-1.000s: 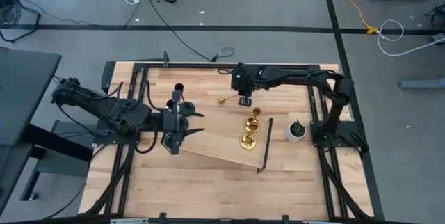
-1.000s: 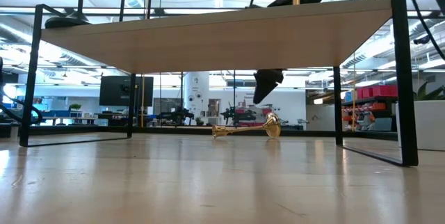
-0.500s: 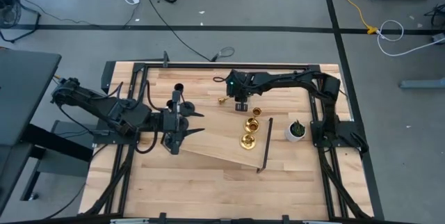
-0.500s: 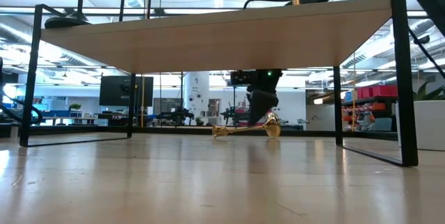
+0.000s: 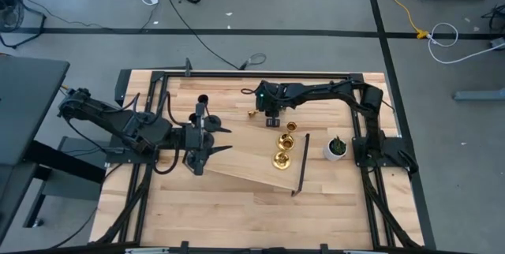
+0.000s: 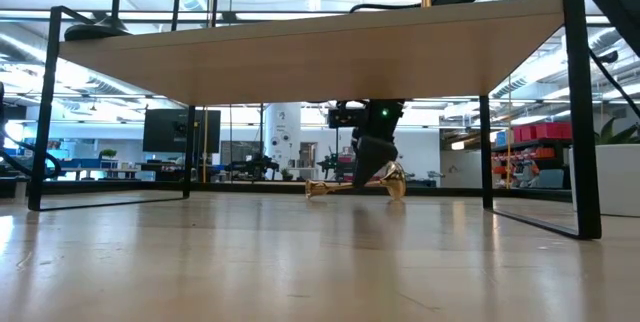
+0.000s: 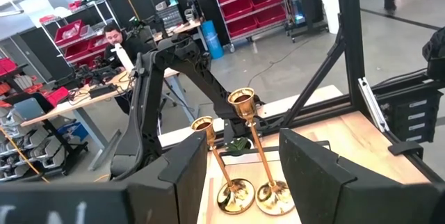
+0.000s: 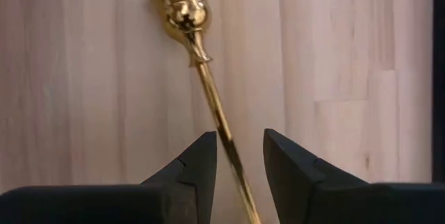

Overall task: Pick & Place candle stick holders
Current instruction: Put the gold candle holder on the shelf aligned with the other gold candle holder

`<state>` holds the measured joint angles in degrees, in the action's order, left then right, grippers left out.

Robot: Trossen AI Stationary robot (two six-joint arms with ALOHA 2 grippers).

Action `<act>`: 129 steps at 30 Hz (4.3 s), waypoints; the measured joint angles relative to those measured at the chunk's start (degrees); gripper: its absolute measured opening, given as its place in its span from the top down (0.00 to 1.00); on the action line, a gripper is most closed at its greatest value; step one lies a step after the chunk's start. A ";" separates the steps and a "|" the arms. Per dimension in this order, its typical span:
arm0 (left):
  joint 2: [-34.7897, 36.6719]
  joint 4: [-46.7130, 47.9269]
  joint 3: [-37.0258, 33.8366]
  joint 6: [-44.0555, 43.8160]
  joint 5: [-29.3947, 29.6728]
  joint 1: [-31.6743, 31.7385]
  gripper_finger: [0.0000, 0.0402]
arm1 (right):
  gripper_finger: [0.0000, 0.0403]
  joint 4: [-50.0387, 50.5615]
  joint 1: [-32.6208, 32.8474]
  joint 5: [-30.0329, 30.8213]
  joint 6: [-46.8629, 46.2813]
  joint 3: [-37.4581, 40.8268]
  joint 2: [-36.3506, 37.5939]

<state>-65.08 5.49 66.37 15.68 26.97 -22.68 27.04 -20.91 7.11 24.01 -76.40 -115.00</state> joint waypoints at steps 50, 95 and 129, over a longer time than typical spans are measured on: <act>0.01 0.80 0.00 0.04 0.01 -0.02 0.55 | 0.73 -5.00 0.13 -2.60 -0.83 -0.10 -4.15; 0.01 2.30 0.01 0.00 0.01 -0.01 0.55 | 0.99 -5.20 3.39 -0.05 -9.86 0.12 26.80; 0.02 2.59 0.00 0.00 0.01 0.00 0.55 | 0.99 -22.72 48.19 16.79 -5.73 2.29 51.59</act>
<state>-65.06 8.08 66.37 15.68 26.98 -22.68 4.32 27.28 23.90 18.28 -74.11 -63.42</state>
